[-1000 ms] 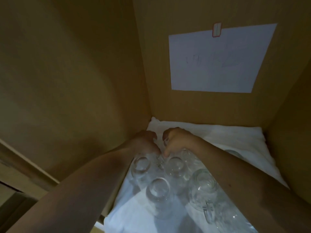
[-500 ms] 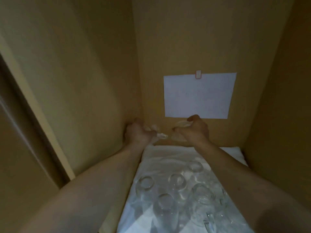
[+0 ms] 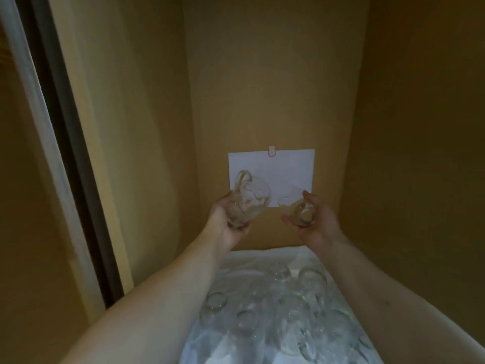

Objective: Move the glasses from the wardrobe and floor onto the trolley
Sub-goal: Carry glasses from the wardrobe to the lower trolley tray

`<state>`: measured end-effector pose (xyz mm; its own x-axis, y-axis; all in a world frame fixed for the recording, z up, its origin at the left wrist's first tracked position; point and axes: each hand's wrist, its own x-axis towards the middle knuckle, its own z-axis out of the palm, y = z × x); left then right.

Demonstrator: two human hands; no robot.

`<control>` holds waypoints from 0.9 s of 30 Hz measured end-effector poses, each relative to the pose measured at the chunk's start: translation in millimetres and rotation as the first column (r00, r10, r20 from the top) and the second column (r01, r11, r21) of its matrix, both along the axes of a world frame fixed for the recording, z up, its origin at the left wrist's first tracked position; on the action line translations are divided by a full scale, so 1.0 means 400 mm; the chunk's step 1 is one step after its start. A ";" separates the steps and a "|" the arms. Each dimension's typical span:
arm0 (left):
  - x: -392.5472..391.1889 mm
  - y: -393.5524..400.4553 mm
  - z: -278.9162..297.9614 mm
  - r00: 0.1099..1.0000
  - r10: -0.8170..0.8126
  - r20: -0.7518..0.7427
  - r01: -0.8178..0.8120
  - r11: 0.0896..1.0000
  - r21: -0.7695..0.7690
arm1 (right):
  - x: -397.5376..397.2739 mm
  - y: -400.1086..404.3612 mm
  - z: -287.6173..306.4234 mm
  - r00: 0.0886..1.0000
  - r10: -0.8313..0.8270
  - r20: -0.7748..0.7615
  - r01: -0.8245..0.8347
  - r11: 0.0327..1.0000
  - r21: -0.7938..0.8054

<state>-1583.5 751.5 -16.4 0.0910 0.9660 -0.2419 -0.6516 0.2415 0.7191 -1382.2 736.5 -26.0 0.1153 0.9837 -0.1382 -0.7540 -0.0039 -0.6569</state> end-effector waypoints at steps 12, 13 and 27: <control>0.015 -0.140 0.001 0.950 -0.238 0.200 0.213 0.967 0.142 | 0.047 -0.217 0.007 0.994 -0.097 0.051 0.089 0.987 0.134; 0.014 -0.149 -0.002 0.942 -0.267 0.203 0.238 0.959 0.155 | 0.049 -0.241 0.005 0.995 -0.082 0.047 0.074 0.985 0.158; 0.128 -0.312 -0.086 0.846 -0.531 -0.046 0.531 0.831 0.164 | 0.099 -0.547 -0.051 1.000 -0.024 -0.015 0.027 0.963 0.269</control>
